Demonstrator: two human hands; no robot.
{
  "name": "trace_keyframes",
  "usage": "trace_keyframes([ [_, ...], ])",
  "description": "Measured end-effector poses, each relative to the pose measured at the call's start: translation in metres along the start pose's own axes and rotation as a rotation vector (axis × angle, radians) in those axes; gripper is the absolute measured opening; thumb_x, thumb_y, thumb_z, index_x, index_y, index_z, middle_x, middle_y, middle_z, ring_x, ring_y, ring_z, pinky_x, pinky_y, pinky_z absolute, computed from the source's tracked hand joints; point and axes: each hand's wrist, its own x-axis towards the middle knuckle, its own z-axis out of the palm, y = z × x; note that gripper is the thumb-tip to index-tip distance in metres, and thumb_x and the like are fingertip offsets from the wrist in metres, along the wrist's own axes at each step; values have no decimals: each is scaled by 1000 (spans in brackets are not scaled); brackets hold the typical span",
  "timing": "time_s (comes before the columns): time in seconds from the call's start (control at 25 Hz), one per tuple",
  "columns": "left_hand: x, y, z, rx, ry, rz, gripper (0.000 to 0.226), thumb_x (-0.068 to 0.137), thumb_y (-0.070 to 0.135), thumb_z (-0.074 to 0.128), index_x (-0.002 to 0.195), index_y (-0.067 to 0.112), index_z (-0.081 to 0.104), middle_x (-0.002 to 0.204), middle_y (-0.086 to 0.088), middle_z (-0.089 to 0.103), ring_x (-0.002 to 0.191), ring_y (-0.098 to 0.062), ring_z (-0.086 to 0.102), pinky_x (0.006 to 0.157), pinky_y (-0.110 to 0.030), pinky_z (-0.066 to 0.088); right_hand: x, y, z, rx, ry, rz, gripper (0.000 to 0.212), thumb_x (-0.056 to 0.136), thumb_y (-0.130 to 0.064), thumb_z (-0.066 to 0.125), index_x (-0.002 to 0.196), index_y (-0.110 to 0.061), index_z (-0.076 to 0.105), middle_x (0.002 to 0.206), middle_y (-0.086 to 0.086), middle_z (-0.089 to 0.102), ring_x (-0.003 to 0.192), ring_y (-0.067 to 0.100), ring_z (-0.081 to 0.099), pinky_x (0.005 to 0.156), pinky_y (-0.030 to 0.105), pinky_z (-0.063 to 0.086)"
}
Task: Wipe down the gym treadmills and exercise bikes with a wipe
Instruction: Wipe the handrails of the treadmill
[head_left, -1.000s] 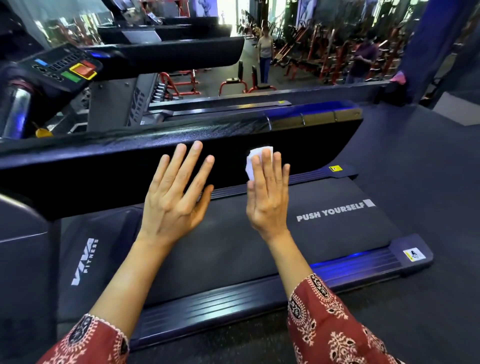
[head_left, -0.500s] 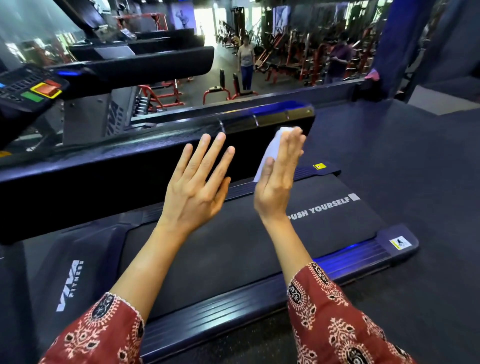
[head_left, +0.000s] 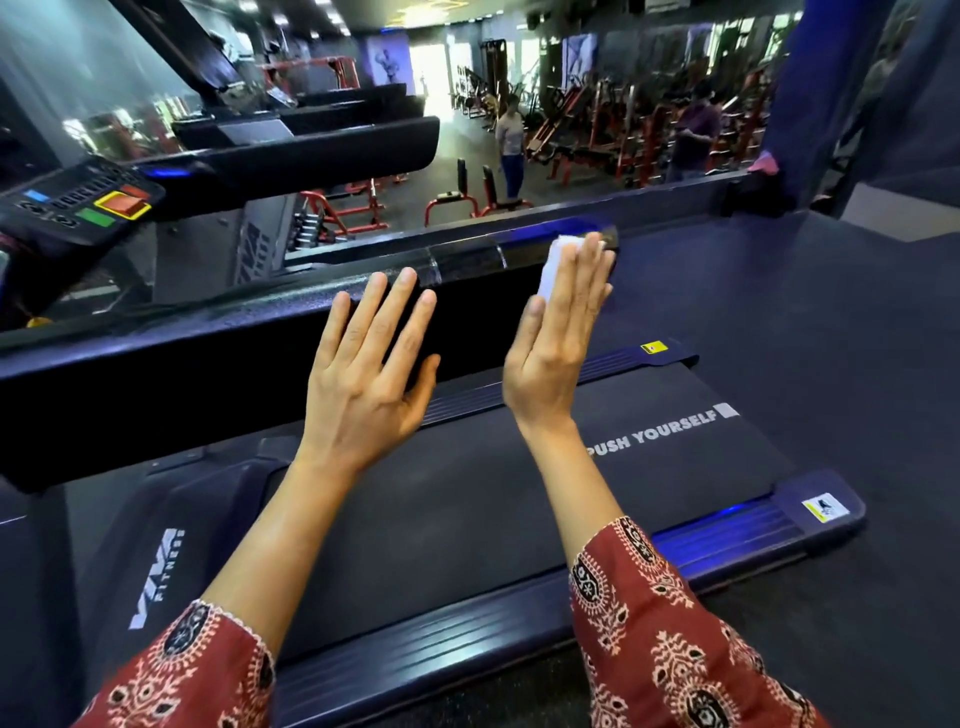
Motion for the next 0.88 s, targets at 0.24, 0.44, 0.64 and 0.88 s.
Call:
trace_keyframes([
  [0.24, -14, -23, -12, 59, 59, -59, 44, 90, 22, 60, 131, 6, 53, 135, -18, 53, 129, -29, 44, 110, -44, 27, -17, -19, 9, -2, -53, -9, 45, 100, -10, 34, 142, 6, 26, 149, 27, 27, 145, 29, 11, 118, 52, 14],
  [0.44, -30, -52, -30, 94, 64, -100, 42, 90, 25, 60, 128, 6, 56, 132, -16, 56, 124, -29, 48, 109, -43, 28, -28, -56, 27, 7, -127, -130, 41, 102, -11, 31, 139, 7, 33, 148, 25, 33, 144, 30, 16, 118, 50, 16],
  [0.64, -34, -88, -48, 75, 56, -166, 36, 92, 30, 56, 118, 6, 62, 121, -13, 64, 113, -26, 55, 102, -43, 34, -17, -98, 48, -136, -160, -249, 36, 101, -10, 34, 123, 6, 59, 130, 22, 57, 128, 37, 46, 116, 48, 18],
  [0.88, -40, -132, -71, 23, 10, -223, 38, 91, 34, 55, 105, 2, 67, 107, -13, 67, 98, -30, 60, 87, -40, 41, -13, -146, 73, -201, -235, -162, 32, 97, -13, 40, 108, 2, 66, 111, 14, 66, 108, 32, 59, 117, 47, 16],
])
